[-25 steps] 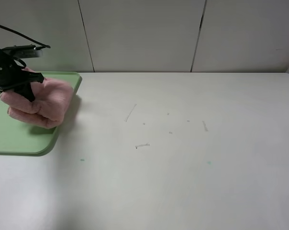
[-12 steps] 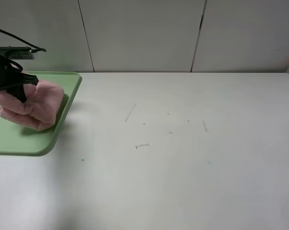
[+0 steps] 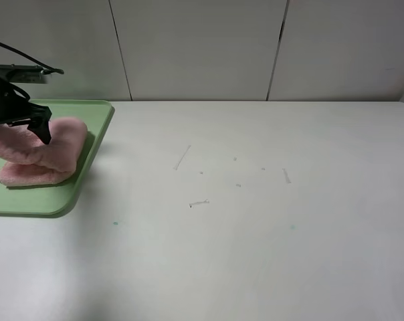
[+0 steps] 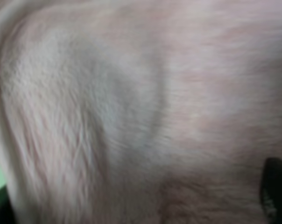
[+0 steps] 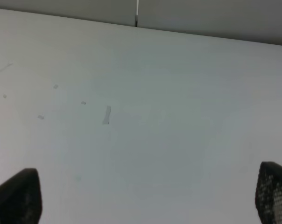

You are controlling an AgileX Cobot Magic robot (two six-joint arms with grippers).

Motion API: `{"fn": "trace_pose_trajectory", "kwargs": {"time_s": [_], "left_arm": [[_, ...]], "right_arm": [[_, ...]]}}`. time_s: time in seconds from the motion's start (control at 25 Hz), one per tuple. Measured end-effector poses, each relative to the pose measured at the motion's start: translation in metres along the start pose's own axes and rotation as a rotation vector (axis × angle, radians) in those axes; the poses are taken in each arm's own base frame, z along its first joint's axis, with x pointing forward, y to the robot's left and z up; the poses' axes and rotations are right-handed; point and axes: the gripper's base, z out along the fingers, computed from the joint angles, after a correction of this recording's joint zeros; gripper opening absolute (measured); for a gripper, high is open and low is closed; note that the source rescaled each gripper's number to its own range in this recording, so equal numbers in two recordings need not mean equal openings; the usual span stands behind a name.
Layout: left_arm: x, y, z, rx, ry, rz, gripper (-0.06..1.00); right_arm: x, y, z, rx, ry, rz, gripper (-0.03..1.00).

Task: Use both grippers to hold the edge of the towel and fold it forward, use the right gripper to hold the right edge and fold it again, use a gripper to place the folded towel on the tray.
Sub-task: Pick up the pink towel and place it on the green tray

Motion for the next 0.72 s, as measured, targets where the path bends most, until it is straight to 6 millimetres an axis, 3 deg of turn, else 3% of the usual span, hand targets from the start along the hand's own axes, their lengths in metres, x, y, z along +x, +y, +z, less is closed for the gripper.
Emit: {"fn": "trace_pose_trajectory", "kwargs": {"time_s": [0.2,0.72], "left_arm": [[0.0005,0.0011,0.0000,-0.012,0.006,0.010,0.99],[0.0063,0.0016,-0.0090,-0.013,0.051,0.005,1.00]], "right_arm": [[-0.0001,0.0000,0.0000,0.000,-0.001,0.000,1.00],[-0.0001,0.0000,0.0000,0.000,-0.001,0.000,1.00]]}}
